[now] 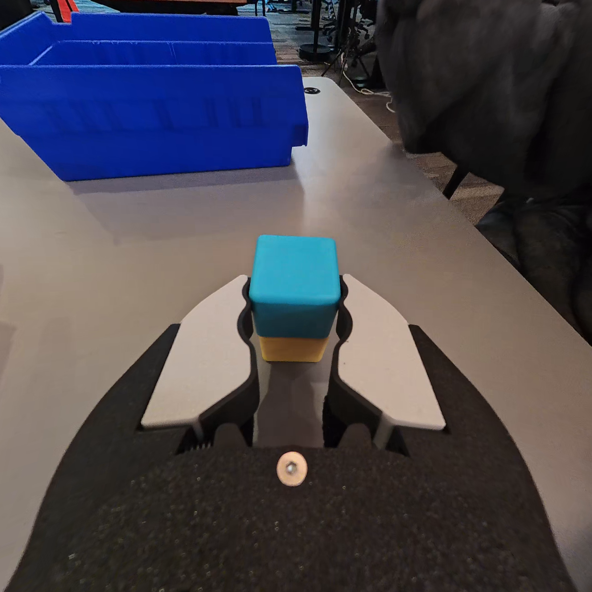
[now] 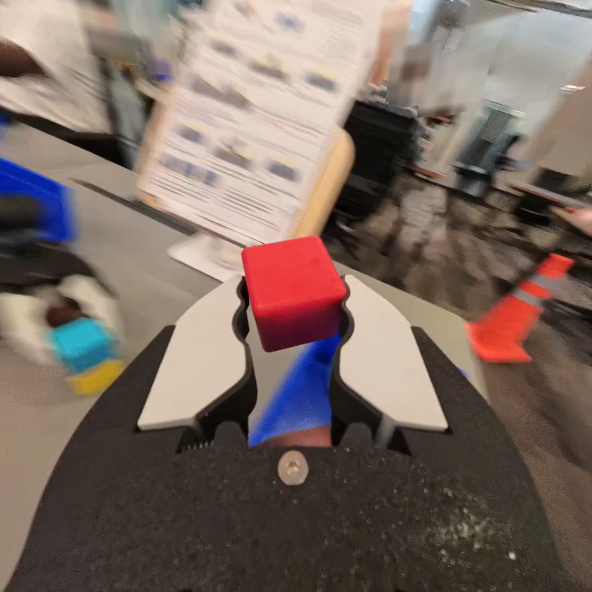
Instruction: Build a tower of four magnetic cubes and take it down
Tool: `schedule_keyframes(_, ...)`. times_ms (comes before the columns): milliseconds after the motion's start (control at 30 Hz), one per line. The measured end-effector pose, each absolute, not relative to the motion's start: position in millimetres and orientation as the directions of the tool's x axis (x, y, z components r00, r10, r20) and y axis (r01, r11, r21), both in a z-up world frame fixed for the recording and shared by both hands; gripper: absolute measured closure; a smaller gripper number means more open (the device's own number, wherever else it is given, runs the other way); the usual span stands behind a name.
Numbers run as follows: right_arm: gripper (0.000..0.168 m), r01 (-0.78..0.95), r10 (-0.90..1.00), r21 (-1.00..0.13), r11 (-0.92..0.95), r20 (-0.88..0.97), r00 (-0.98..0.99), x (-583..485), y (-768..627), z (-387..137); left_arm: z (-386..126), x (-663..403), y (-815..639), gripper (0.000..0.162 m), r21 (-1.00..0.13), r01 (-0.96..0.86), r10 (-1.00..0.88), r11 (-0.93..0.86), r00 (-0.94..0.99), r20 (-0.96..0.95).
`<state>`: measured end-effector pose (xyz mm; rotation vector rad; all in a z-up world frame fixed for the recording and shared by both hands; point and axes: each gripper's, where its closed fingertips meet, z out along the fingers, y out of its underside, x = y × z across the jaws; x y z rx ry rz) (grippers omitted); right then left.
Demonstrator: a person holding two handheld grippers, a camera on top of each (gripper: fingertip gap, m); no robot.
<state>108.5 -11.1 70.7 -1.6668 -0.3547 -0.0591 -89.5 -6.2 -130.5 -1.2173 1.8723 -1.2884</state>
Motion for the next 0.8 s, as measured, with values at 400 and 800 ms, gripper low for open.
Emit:
schedule_keyframes(400,0.114,0.187,0.179,-0.669,-0.719,0.082,0.980,227,43,-132,-130,-90,-7,0.113,-0.922,-0.363,-0.899,0.132,-0.435,0.042)
schedule_keyframes(800,0.114,0.195,0.180,-0.545,-0.815,0.082,0.980,239,33,-177,-130,-90,-7,0.113,-0.922,-0.363,-0.899,0.132,-0.436,0.043)
